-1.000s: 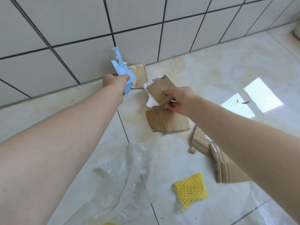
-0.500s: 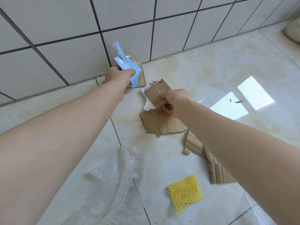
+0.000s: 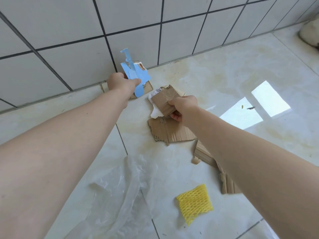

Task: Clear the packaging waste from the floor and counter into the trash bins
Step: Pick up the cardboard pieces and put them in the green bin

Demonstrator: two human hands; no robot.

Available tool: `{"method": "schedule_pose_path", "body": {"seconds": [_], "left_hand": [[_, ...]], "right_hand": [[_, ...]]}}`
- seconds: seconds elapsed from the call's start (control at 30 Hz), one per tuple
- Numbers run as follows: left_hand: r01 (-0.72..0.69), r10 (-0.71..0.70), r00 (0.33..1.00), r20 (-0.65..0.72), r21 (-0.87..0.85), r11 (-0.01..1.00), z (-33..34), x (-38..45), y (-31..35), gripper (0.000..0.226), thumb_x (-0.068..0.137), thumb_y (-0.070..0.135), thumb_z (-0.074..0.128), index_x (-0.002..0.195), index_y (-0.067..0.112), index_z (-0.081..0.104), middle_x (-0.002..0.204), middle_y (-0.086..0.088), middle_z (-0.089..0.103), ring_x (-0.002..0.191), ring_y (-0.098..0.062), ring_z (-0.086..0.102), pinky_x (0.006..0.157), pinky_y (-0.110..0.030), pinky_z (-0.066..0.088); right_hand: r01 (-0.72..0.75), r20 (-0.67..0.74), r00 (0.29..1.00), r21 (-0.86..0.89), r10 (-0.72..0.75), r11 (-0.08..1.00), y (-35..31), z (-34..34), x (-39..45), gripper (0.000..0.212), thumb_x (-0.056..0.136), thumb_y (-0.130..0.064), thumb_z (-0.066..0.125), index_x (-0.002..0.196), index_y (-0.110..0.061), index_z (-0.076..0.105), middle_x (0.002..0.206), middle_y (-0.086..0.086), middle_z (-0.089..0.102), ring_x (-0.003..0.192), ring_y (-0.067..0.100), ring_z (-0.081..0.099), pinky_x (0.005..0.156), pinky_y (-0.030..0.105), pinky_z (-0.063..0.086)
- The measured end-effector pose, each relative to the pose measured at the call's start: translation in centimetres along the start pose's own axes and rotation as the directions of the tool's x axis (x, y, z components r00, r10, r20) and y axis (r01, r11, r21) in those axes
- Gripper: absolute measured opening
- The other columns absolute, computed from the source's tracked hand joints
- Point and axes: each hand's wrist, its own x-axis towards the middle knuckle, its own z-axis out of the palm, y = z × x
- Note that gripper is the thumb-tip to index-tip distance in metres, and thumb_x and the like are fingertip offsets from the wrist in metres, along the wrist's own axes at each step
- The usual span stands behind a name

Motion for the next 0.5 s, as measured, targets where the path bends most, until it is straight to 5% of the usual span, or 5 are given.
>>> {"method": "schedule_pose_path", "body": {"seconds": [0.23,0.37,0.5], "left_hand": [[-0.036,0.028,0.997,-0.074,-0.105,0.994,-7.1,-3.3,-1.1,0.015,0.082,0.021,0.071,0.095,0.017,0.065,0.093,0.003,0.068,0.076,-0.015,0.062,0.059,-0.023,0.046],[-0.038,0.032,0.996,-0.083,-0.079,0.996,-12.9,-6.5,-2.1,0.012,0.080,0.020,0.071,0.091,0.020,0.065,0.093,0.001,0.070,0.087,-0.022,0.069,0.073,-0.036,0.058],[-0.059,0.045,0.986,-0.161,-0.081,0.995,-20.1,-11.3,-3.6,0.015,0.083,0.018,0.070,0.097,0.017,0.064,0.092,0.002,0.068,0.075,-0.011,0.066,0.060,-0.023,0.053]], "right_hand": [[0.103,0.130,0.985,0.059,-0.110,0.993,0.3,1.8,-3.6,0.017,0.084,-0.005,0.066,0.099,-0.007,0.061,0.080,0.009,0.058,0.072,0.022,0.056,0.053,0.028,0.045],[0.148,0.233,0.960,0.035,-0.152,0.988,0.7,4.6,-8.0,0.017,0.083,-0.005,0.066,0.099,-0.008,0.061,0.083,0.009,0.057,0.073,0.022,0.055,0.055,0.027,0.045],[0.207,0.362,0.912,0.005,-0.194,0.978,1.9,7.6,-14.0,0.027,0.083,-0.005,0.065,0.104,-0.019,0.055,0.090,0.004,0.060,0.077,0.018,0.058,0.057,0.030,0.049]]}}
